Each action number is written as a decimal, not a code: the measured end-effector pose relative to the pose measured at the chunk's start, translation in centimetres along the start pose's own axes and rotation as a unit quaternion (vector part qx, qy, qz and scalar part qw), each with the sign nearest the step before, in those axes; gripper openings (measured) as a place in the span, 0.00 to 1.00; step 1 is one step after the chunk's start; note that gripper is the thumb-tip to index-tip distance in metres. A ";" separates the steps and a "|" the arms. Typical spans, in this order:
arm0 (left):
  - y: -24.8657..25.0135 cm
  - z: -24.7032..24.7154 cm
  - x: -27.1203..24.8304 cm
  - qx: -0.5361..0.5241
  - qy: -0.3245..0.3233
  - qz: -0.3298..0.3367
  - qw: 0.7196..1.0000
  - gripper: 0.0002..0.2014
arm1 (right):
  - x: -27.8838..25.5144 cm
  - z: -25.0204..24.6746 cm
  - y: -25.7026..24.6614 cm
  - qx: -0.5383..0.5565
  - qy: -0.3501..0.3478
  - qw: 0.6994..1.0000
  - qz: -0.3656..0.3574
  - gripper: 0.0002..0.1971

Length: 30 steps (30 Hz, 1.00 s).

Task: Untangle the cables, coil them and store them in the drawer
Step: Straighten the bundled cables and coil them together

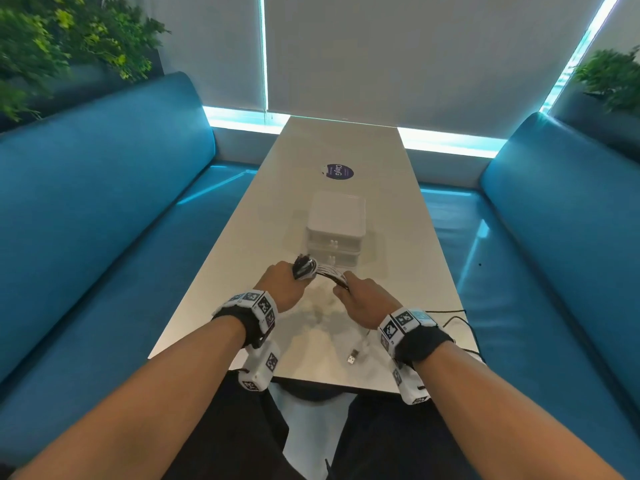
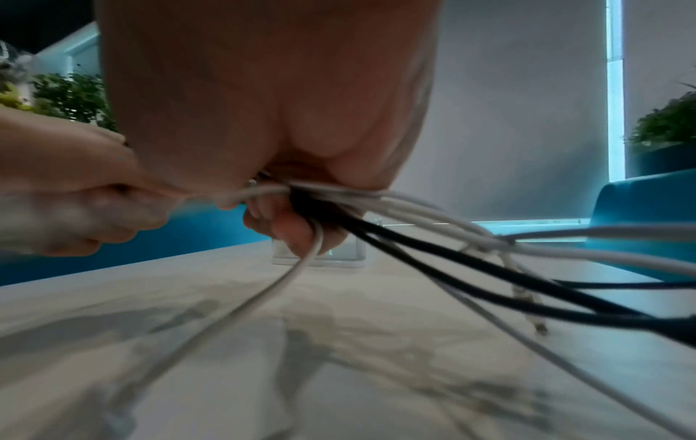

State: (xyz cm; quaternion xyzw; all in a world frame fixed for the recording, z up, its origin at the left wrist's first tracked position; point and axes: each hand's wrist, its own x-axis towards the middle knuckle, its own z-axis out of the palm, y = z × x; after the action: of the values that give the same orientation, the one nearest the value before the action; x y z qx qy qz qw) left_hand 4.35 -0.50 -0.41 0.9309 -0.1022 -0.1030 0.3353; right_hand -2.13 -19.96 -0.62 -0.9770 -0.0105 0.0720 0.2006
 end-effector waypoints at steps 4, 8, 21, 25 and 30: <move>1.2 0.4 0.2 -0.163 0.024 -0.061 0.984 0.18 | -0.2 -0.2 -0.9 -0.007 -0.009 1.000 -0.012 0.12; 2.9 0.6 0.3 -0.336 0.023 -0.136 0.932 0.14 | -0.5 0.1 -1.2 0.012 -0.012 1.000 -0.014 0.12; 2.9 1.9 -1.5 -0.500 -0.082 -0.136 0.851 0.16 | 0.2 -0.2 -4.2 0.047 0.020 0.997 -0.060 0.07; 4.2 1.9 -1.9 -0.542 -0.103 -0.118 0.826 0.15 | 0.4 -0.6 -4.2 0.038 0.004 0.999 -0.034 0.13; 4.2 2.7 -1.3 -0.389 -0.023 -0.112 0.914 0.32 | -0.2 -0.3 -4.4 0.057 -0.051 0.993 -0.092 0.13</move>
State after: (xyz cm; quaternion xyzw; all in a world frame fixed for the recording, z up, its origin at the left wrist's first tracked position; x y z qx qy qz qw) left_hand 1.87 -4.91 0.43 0.7296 0.0434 -0.1925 0.6548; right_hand -2.23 -16.04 1.44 -0.9540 -0.1060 0.1035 0.2607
